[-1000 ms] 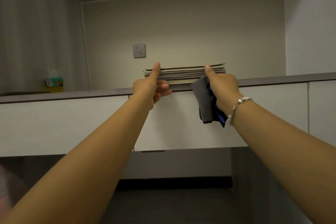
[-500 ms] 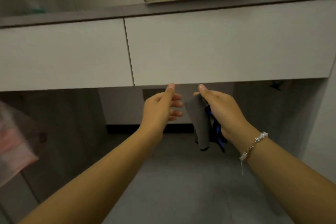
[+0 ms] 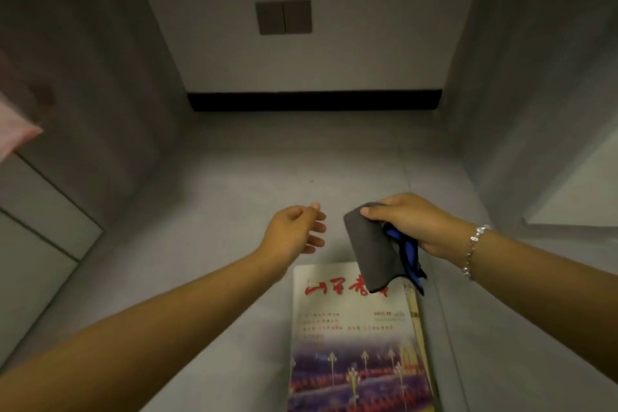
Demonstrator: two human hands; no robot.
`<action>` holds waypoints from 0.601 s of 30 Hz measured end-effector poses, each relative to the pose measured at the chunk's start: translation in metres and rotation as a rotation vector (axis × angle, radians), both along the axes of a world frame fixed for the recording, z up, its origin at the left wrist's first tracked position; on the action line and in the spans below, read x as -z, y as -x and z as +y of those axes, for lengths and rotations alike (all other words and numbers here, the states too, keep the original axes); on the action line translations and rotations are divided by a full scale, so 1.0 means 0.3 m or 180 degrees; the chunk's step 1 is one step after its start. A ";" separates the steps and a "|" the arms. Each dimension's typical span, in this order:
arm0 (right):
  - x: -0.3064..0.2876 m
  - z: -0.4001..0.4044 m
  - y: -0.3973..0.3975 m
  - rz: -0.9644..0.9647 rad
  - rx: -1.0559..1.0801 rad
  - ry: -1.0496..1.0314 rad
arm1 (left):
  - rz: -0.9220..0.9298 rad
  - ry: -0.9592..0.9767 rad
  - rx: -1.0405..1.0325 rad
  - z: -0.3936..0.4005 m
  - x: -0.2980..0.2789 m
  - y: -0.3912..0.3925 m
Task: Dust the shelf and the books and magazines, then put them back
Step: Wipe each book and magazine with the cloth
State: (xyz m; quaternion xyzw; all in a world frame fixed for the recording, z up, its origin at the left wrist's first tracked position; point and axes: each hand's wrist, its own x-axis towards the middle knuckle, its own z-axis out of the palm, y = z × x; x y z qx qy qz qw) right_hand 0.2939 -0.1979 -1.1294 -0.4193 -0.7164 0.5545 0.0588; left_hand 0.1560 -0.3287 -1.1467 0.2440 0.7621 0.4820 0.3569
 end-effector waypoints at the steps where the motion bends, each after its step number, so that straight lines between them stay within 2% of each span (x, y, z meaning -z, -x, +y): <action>1: 0.040 -0.009 -0.010 -0.0174 -0.0154 -0.0055 | -0.0037 0.0123 -0.0004 -0.025 0.048 -0.001; 5: 0.149 -0.028 -0.053 -0.0764 -0.0931 -0.0775 | -0.0146 0.0594 0.0113 -0.115 0.203 -0.014; 9: 0.186 -0.042 -0.078 -0.0502 -0.0985 -0.1714 | -0.0134 0.0933 0.0274 -0.178 0.303 -0.048; 12: 0.249 -0.085 -0.099 -0.0611 -0.1645 -0.2192 | -0.0247 0.1217 0.0226 -0.202 0.359 -0.066; 15: 0.350 -0.129 -0.124 -0.0838 -0.2449 -0.2079 | -0.0468 0.1355 -0.0030 -0.212 0.405 -0.066; 17: 0.409 -0.143 -0.145 -0.0971 -0.2742 -0.1744 | -0.0372 0.1375 -0.0150 -0.213 0.428 -0.055; 18: 0.435 -0.146 -0.160 -0.0982 -0.2868 -0.1789 | -0.0253 0.1388 -0.0169 -0.213 0.433 -0.048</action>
